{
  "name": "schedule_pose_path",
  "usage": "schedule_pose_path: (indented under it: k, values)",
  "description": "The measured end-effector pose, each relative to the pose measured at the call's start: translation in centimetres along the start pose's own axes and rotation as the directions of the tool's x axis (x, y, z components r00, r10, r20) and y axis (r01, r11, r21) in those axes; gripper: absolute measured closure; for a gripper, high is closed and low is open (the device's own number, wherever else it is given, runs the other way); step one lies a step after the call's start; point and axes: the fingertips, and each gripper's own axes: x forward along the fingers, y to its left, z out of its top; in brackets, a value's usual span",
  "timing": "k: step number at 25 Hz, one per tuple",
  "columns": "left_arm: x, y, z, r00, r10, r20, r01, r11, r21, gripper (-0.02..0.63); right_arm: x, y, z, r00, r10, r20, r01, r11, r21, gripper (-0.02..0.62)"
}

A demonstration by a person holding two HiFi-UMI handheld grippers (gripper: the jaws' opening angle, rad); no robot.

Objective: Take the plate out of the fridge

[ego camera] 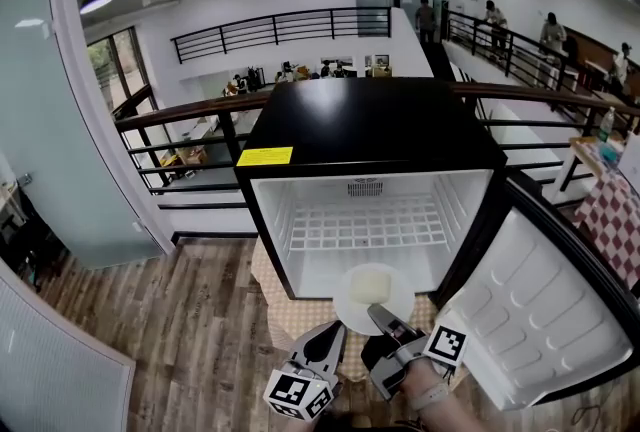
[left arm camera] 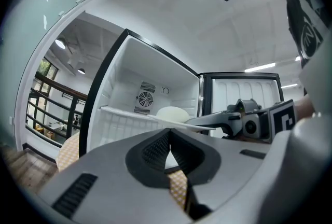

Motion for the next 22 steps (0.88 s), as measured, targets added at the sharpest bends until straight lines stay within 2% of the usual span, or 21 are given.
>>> schedule_pose_path:
  k: [9, 16, 22]
  values:
    - [-1.0, 0.6, 1.1, 1.0, -0.006, 0.009, 0.006, 1.0, 0.021, 0.597, -0.2, 0.6, -0.4, 0.999, 0.037, 0.027, -0.036, 0.999, -0.011, 0.552]
    - [-2.8, -0.2, 2.2, 0.998, -0.047, 0.032, 0.047, 0.999, 0.014, 0.597, -2.3, 0.8, -2.1, 0.997, 0.021, 0.073, -0.02, 1.0, -0.021, 0.552]
    - [-6.4, -0.7, 2.4, 0.998, -0.056, 0.026, 0.056, 0.998, -0.006, 0.598, -4.9, 0.6, -5.0, 0.994, -0.005, 0.108, 0.006, 1.0, -0.011, 0.552]
